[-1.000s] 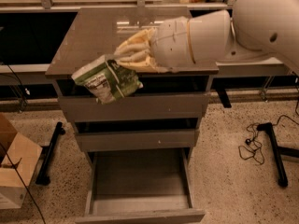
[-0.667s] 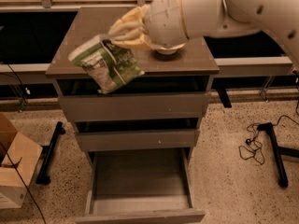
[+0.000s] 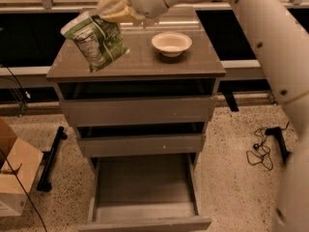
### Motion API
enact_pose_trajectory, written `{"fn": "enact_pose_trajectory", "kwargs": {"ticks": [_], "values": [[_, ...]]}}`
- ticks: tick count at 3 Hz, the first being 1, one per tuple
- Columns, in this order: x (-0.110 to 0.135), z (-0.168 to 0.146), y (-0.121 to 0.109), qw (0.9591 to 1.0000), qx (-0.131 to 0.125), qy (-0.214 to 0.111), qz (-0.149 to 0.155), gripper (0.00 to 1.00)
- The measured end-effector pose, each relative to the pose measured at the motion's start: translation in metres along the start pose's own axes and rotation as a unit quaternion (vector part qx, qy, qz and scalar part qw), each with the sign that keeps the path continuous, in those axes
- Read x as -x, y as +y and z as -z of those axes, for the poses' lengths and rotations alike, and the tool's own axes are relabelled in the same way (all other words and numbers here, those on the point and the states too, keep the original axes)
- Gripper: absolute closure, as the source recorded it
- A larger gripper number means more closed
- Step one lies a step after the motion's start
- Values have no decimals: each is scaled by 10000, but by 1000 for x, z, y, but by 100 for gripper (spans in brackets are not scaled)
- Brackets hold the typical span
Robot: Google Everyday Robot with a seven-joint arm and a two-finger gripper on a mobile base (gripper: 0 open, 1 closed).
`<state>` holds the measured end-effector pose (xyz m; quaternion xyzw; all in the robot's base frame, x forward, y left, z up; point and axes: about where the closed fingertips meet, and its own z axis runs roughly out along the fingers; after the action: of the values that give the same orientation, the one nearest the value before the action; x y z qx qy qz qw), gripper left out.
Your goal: Pick green jalapeno chip bag from bottom drawer and place on counter
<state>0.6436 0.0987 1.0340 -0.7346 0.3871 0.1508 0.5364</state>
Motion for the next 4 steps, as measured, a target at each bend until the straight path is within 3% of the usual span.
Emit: {"fn": "enact_pose_trajectory", "kwargs": {"ticks": [2, 3, 4], "values": [[-38, -29, -71, 9993, -318, -19, -203, 100], [-56, -43, -91, 9986, -434, -35, -315, 100], [-83, -53, -99, 9969, -570, 30, -535, 85]]}}
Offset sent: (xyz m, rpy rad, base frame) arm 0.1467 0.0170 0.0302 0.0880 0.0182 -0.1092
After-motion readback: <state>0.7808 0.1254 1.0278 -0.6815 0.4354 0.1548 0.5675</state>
